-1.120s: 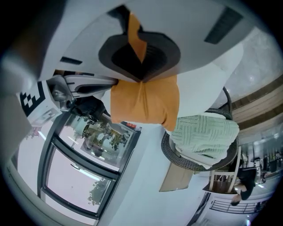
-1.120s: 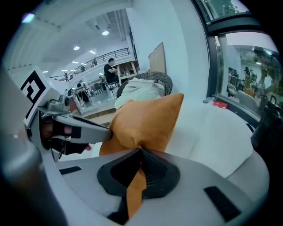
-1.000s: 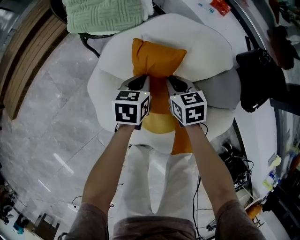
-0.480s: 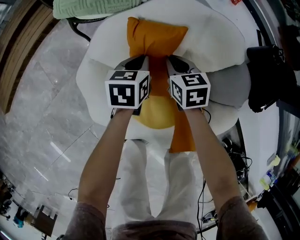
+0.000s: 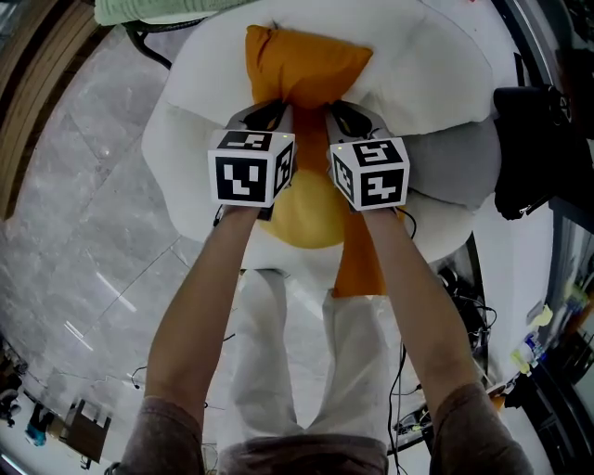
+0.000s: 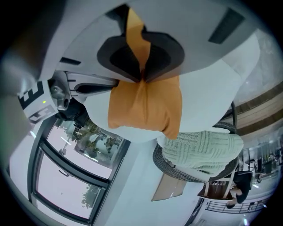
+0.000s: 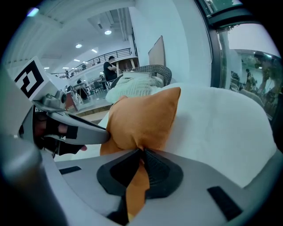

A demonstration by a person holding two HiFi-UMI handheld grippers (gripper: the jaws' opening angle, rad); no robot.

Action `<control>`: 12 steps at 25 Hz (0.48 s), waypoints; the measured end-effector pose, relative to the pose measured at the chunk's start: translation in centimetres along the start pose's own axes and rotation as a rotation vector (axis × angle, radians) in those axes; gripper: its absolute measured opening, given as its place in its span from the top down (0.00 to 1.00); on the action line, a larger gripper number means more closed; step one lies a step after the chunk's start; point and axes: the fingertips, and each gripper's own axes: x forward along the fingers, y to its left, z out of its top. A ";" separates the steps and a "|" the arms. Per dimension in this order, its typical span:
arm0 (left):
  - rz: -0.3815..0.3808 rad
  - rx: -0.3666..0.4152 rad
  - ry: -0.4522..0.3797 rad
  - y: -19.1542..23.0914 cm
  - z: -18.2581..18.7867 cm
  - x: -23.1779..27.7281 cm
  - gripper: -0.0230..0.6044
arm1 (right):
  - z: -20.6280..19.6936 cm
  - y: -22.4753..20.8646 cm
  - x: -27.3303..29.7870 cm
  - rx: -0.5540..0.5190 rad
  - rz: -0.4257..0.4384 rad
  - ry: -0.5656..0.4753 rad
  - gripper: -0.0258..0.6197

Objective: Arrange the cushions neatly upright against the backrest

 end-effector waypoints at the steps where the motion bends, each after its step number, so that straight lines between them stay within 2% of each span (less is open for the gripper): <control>1: 0.005 -0.001 0.002 0.0 0.0 -0.1 0.90 | 0.0 0.0 -0.2 -0.006 -0.006 0.007 0.91; 8: 0.047 -0.018 -0.014 -0.8 0.2 -2.6 0.88 | 0.0 0.0 -3.2 -0.004 -0.029 0.018 0.91; 12: 0.052 0.011 0.002 -2.4 -0.2 -3.6 0.96 | -0.5 -0.6 -5.8 0.013 -0.038 0.019 0.91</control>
